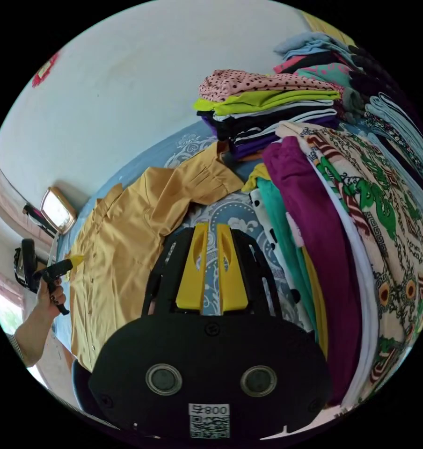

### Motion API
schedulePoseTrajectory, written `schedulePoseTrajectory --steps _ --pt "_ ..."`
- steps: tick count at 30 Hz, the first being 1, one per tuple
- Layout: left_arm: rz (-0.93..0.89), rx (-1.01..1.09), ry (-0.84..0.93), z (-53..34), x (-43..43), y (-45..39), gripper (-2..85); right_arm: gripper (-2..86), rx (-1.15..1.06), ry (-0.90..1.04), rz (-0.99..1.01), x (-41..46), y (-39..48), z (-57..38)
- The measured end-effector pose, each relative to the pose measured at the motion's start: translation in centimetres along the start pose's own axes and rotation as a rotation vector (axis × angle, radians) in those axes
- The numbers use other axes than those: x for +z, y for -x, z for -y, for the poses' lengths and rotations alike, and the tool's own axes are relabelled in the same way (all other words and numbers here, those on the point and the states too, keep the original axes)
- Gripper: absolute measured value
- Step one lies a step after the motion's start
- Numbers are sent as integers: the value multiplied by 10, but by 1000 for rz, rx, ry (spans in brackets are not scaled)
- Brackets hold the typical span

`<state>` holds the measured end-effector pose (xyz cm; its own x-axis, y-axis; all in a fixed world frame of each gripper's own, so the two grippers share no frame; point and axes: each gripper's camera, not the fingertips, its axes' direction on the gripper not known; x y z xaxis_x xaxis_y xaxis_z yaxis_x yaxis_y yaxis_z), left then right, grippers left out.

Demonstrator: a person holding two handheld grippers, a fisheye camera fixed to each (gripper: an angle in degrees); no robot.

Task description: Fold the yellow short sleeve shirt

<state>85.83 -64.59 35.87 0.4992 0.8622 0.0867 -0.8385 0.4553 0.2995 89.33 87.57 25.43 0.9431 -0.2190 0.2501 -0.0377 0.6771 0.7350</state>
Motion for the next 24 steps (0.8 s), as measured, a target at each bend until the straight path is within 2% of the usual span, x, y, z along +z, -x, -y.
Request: schedulePoseTrajectory --steps 7,11,18,24 --pt "-9 295 61 121 132 -83 85 79 -1 -104 -61 12 -36 18" --pt "48 382 91 169 199 -119 98 79 -21 -10 -80 38 -51 27" --pt "206 448 144 206 287 -144 112 63 18 44 55 57 -91 28" --pt "346 462 195 220 340 -142 67 46 31 46 104 69 -111 24"
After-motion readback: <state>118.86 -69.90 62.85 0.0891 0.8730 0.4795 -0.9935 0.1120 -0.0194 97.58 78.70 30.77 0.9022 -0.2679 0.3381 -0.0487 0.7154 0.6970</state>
